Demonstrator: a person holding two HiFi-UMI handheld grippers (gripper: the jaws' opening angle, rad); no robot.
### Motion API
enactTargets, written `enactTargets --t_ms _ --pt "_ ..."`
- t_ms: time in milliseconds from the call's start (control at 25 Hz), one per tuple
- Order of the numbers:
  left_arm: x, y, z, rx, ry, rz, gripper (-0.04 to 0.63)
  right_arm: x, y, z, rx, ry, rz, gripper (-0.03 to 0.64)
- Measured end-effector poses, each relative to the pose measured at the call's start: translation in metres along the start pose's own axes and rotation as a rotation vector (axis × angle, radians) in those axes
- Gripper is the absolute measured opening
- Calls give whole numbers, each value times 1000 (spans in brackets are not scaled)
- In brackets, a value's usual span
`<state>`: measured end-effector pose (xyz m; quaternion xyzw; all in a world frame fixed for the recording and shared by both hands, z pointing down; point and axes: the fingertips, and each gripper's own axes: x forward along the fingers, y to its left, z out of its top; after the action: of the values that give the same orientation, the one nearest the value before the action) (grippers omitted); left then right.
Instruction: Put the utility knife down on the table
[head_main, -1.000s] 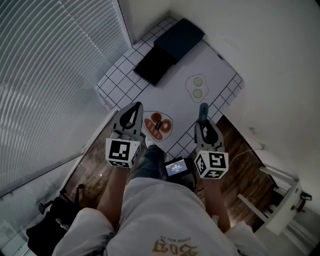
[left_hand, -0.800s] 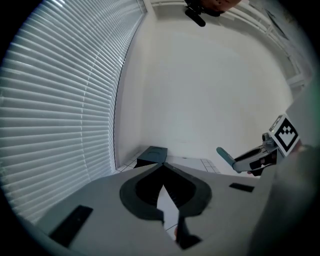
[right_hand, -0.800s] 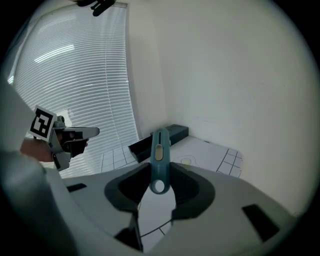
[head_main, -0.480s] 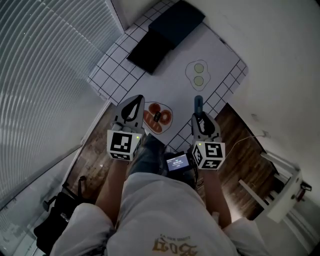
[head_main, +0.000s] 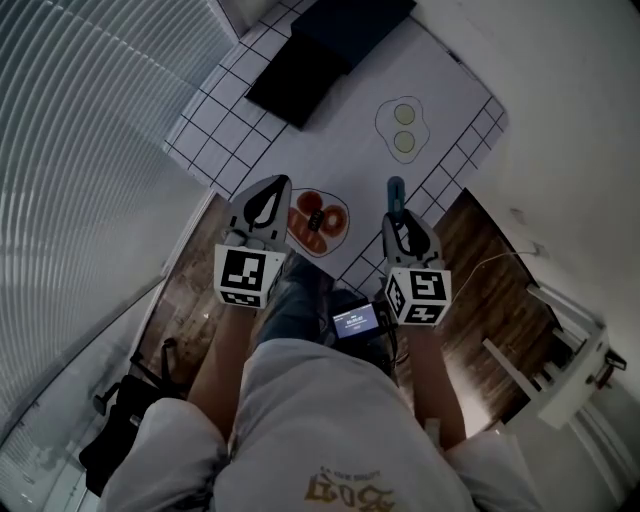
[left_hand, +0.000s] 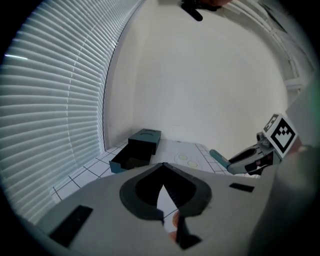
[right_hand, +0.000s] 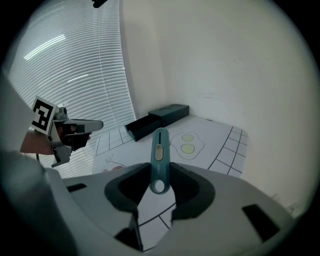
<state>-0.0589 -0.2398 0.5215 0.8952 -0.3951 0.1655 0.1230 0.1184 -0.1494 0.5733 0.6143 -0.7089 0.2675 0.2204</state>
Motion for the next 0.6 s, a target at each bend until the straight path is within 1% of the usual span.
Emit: enactTargets --t_ms 440,600 --pt "15 -10 -27 4 56 -44 8 19 -1 -33 6 77 -9 132" --pt "17 -9 -35 1 72 -47 8 27 -2 -43 0 100 -5 132"
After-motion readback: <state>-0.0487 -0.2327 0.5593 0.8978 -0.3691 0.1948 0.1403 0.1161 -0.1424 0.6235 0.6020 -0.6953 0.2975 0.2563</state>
